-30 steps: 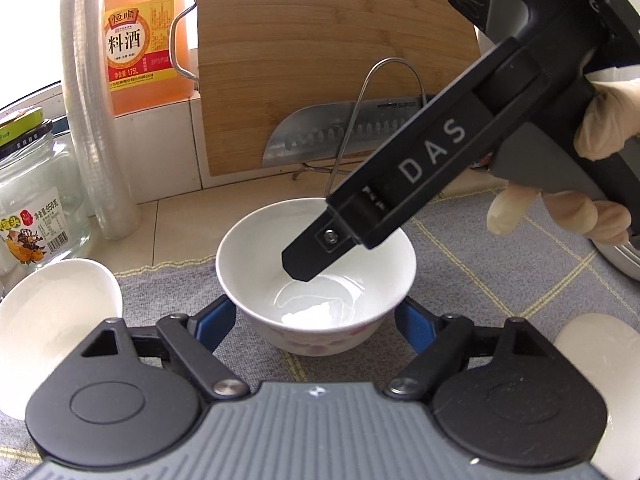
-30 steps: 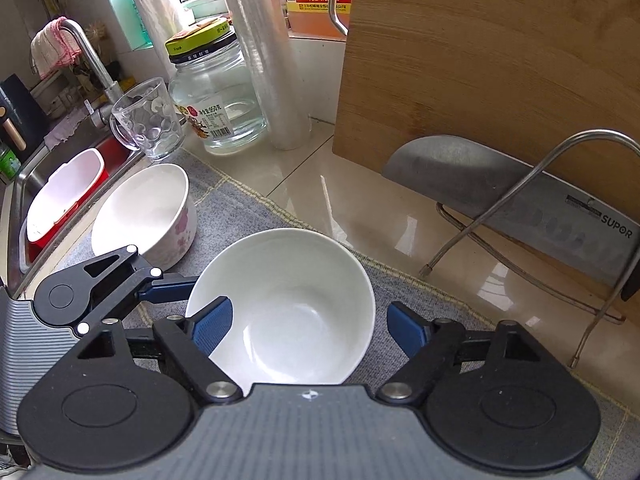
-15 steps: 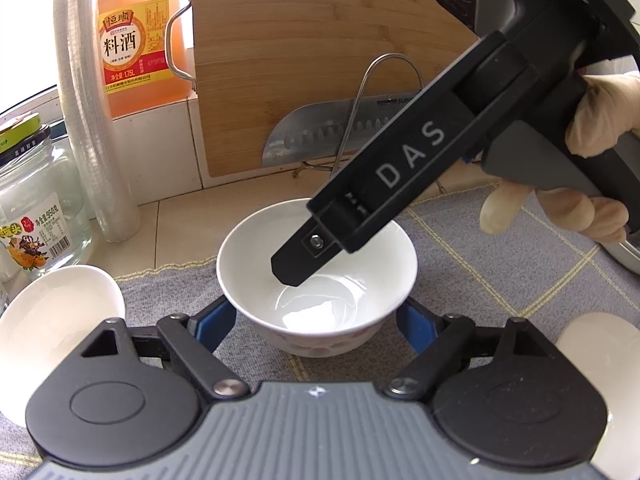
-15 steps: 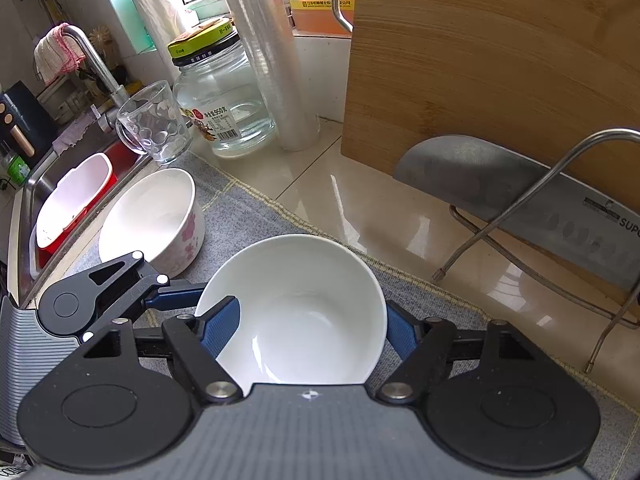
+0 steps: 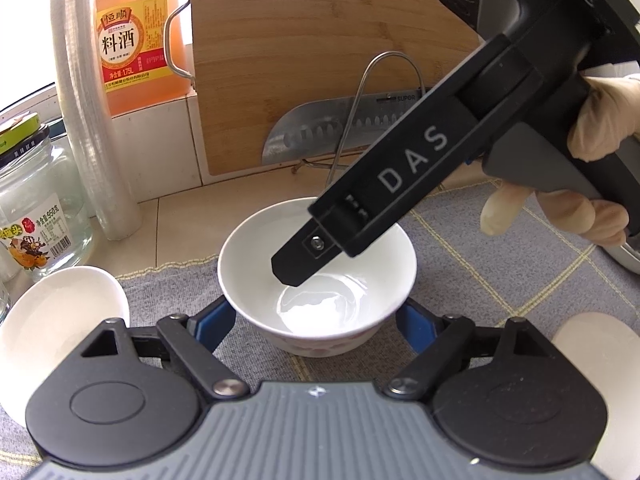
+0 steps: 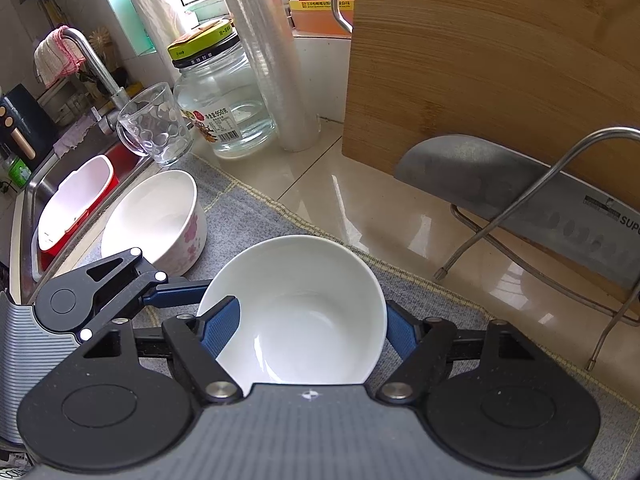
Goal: Organize plates and bowls
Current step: 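Lift the bowl with the right gripper and carry it over another white bowl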
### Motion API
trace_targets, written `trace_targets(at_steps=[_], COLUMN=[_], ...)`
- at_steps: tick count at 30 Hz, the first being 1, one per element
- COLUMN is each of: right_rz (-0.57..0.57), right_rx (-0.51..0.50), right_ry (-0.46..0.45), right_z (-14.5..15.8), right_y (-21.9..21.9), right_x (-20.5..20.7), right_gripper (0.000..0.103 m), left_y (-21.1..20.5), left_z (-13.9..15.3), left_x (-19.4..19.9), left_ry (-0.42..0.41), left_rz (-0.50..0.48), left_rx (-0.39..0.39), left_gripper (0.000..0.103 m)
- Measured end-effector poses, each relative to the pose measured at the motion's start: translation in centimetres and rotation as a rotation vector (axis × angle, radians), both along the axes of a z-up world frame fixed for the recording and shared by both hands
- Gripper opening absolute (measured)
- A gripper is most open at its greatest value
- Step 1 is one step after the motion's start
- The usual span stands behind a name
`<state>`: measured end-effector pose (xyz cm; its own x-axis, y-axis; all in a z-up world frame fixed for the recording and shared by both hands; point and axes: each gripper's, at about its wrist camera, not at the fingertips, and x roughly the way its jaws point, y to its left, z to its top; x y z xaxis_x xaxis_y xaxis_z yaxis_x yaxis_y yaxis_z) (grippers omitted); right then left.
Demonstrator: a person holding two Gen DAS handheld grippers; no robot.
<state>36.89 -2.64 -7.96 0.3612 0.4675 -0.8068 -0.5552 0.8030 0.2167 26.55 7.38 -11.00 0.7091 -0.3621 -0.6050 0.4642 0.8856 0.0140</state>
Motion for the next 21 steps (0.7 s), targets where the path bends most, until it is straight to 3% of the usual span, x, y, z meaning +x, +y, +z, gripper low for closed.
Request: trace_targets(at_steps=[8, 21], right_rz=[-0.006, -0.029], right_rx=[-0.012, 0.051], right_ry=[0.007, 0.011], right_z=[0.6, 4.0], right_y=[0.2, -1.0], right_x=[-1.2, -5.4], right_gripper=[0.082, 0.082], left_y=[0.3, 0.3], left_z=[1.6, 5.3], left_x=[-1.5, -5.3], left_ry=[0.007, 0.000], left_rz=[-0.017, -0.061], left_rx=[-0.003, -0.013], left_gripper=[0.087, 0.087])
